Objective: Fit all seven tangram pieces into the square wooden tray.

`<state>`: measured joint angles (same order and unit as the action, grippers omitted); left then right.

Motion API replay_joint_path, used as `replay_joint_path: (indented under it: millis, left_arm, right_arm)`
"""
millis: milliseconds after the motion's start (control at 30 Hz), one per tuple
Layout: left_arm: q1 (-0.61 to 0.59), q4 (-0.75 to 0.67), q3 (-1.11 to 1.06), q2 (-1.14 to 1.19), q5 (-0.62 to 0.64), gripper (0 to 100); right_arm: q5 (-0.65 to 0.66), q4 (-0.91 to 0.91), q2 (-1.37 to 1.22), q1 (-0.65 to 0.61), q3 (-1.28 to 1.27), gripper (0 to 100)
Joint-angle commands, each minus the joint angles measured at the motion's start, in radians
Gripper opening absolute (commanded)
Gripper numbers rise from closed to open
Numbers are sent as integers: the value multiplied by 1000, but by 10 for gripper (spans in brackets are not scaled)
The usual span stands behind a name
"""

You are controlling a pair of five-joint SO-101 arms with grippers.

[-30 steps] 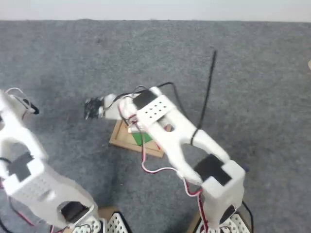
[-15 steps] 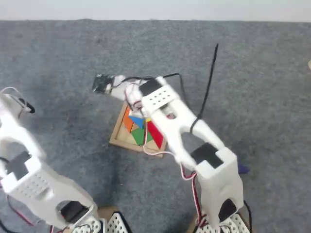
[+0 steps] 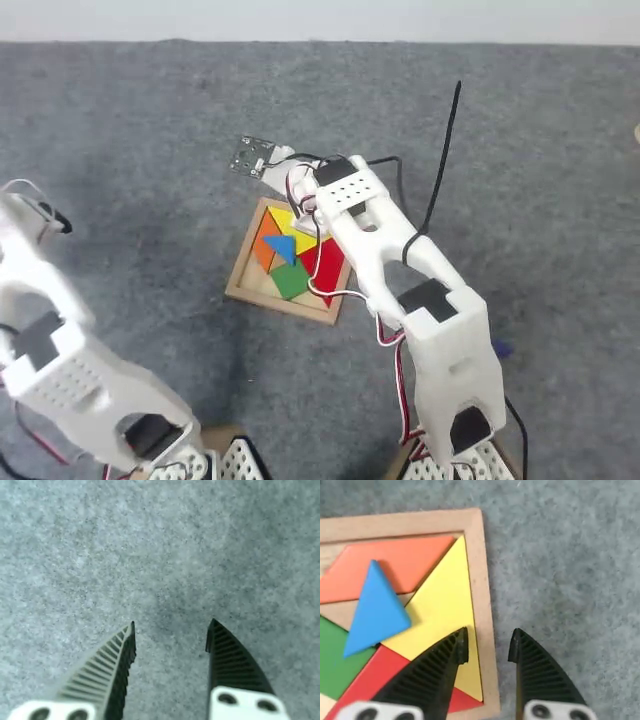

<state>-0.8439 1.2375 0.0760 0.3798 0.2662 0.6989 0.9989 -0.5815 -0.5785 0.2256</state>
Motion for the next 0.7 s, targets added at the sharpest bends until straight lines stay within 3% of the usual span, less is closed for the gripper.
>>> replay_joint_path:
  millis: [0, 667]
  left_arm:
    - [12, 3, 41, -6, 0, 224]
    - [14, -32, 18, -5, 0, 224]
  right_arm:
    - [-17, 28, 7, -50, -2, 143]
    - [-118, 97, 76, -202, -44, 143]
